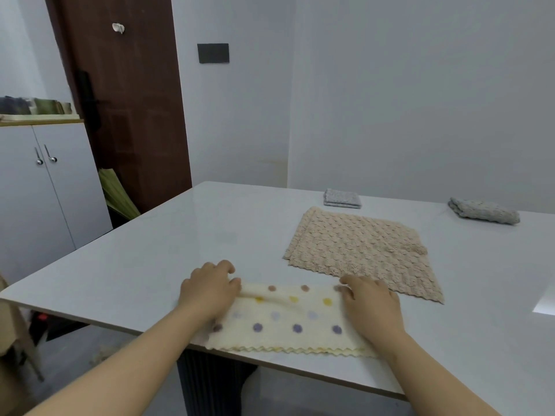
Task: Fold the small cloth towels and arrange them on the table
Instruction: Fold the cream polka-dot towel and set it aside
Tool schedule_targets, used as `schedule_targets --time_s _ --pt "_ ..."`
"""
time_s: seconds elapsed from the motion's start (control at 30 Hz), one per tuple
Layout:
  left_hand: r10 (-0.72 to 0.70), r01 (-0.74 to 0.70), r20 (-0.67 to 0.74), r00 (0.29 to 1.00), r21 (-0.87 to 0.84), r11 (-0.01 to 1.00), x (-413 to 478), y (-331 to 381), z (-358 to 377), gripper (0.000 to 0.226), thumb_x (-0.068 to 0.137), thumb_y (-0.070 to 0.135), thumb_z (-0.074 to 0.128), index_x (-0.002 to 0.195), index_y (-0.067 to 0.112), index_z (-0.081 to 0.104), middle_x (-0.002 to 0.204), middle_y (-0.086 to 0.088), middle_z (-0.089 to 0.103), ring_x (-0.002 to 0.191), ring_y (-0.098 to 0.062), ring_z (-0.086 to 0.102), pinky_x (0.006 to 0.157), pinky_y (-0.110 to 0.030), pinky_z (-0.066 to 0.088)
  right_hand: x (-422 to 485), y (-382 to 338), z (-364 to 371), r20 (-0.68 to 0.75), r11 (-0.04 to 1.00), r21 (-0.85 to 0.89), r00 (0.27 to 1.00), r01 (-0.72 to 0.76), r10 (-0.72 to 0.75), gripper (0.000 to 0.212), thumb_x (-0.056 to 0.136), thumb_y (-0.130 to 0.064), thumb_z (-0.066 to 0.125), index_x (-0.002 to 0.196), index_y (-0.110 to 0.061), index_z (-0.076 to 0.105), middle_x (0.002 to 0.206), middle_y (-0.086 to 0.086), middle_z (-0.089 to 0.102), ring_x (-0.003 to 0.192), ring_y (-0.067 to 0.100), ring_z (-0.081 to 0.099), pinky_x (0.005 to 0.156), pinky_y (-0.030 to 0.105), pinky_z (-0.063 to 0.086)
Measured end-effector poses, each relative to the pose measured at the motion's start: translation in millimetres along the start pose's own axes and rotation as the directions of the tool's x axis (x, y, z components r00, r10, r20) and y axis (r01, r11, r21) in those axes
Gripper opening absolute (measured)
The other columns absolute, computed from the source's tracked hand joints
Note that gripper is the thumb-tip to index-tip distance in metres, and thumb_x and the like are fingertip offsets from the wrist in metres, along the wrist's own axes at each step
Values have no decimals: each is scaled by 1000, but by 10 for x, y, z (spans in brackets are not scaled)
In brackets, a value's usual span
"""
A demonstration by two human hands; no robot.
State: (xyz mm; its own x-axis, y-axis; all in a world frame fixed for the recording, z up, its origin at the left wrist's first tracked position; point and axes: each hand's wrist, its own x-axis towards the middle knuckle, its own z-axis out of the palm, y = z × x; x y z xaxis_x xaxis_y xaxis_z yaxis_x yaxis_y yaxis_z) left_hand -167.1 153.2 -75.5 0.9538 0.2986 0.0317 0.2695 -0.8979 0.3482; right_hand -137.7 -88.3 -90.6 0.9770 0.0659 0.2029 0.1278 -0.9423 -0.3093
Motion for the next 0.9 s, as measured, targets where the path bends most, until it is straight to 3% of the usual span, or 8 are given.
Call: schedule_targets --time_s 0.13,0.23,0.3,0.43,0.53,0.63,0.7,0.9 --pt "-63 127 243 968 -260 957 114 -49 -102 12 88 30 58 89 18 56 95 0 58 90 -17 54 80 -27 45 141 30 -46 99 989 38 985 -144 140 33 93 -30 41 123 -26 52 127 6 54 124 30 40 101 37 32" --pt "-30 147 263 964 -438 887 135 -10 -172 15 87 18 62 74 13 56 78 -1 55 71 -12 48 60 -20 38 227 55 -41 124 971 155 979 -181 163 10 85 -26 49 84 -27 59 95 2 66 104 28 54 86 35 44" --pt "-27 168 230 973 -621 766 134 -20 -210 16 87 15 61 72 12 57 77 -3 55 68 -15 48 60 -22 38 231 87 -65 104 934 306 981 -186 161 15 83 -24 55 69 -25 53 78 -2 62 89 25 57 71 32 45" --pt "38 94 129 991 -868 487 68 -22 -366 19 91 8 54 72 9 56 74 -5 61 70 -20 53 67 -27 45 121 105 -271 106 602 778 982 -181 157 18 85 -19 61 70 -13 53 68 0 52 62 16 46 55 26 36" --pt "58 -34 -6 998 -875 484 -5 40 -485 18 93 8 50 76 13 55 71 -6 58 63 -18 45 61 -29 40 78 93 -434 92 386 912 987 -136 130 19 89 -14 55 70 -14 52 70 3 48 63 18 42 56 29 35" --pt "75 -210 -212 974 -743 636 -95 166 -600 14 95 14 46 87 23 55 72 -11 55 62 -21 47 59 -32 40 33 15 -593 1 404 911 981 -81 195 17 90 -21 53 74 -22 52 77 0 53 65 18 48 49 26 37" --pt "58 -225 -245 968 -739 635 -113 229 -675 17 96 18 42 90 27 55 80 -10 59 68 -24 51 63 -33 43 11 -14 -675 -27 438 896 979 -66 203 16 91 -25 51 75 -25 51 77 -2 53 62 18 49 40 20 34" --pt "-88 151 125 988 -722 675 -29 205 -424 24 98 28 35 96 14 54 78 -8 53 62 -22 48 55 -27 41 -8 56 -608 -13 630 767 980 -119 200 7 92 -25 50 89 -20 55 78 6 55 52 21 48 29 16 29"
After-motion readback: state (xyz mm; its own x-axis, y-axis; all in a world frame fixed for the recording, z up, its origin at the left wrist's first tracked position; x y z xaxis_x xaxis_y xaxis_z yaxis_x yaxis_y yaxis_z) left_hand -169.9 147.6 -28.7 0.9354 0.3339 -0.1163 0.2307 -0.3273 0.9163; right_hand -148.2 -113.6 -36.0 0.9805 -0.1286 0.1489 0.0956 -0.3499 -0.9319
